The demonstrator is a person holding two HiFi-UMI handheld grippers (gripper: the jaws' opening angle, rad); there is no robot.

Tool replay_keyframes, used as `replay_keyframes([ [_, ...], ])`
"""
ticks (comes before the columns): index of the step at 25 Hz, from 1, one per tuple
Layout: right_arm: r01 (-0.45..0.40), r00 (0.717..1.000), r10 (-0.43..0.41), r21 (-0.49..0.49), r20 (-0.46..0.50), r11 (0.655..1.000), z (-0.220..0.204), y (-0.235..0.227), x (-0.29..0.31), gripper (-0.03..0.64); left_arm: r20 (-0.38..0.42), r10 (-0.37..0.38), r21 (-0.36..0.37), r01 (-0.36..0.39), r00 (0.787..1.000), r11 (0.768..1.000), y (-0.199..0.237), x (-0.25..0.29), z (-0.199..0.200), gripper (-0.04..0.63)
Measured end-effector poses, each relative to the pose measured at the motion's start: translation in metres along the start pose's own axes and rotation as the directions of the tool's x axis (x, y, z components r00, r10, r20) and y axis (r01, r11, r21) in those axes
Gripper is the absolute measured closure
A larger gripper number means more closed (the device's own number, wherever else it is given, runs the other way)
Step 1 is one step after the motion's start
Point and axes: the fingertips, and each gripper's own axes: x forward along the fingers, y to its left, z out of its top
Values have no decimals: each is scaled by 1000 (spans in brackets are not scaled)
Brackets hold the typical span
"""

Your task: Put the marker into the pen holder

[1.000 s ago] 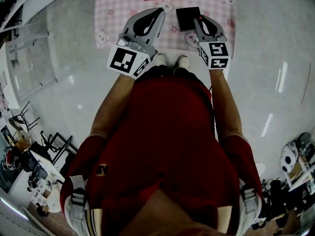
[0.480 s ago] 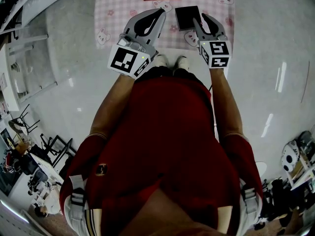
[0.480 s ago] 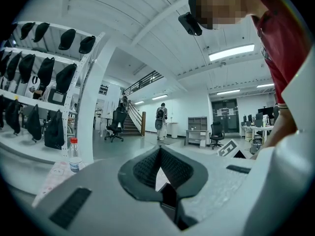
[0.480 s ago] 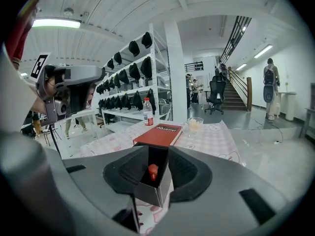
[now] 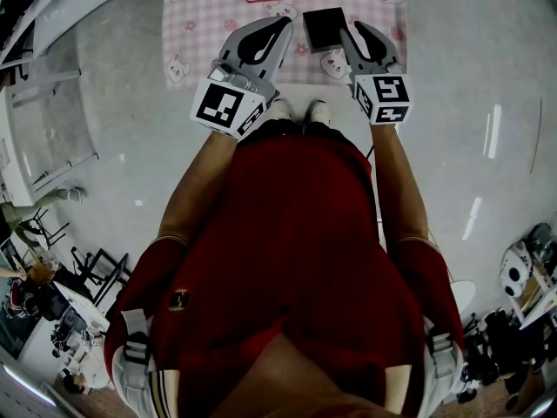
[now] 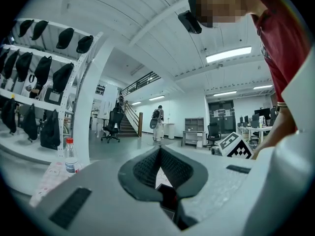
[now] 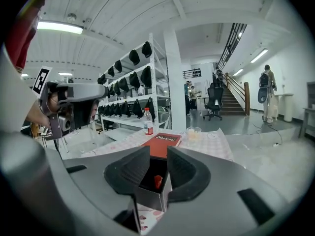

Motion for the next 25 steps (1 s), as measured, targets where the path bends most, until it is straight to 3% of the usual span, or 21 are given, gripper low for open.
replay_keyframes([
  [14,-13,987,13,-4,160,1000,64,30,-32,592,40,-16,4,16,999,1000,-6,-9,7,589],
  [25,-21,973,20,1,232,1000,92,57,-53,617,72,-20,7,20,997,1000,-9,-22,16,589],
])
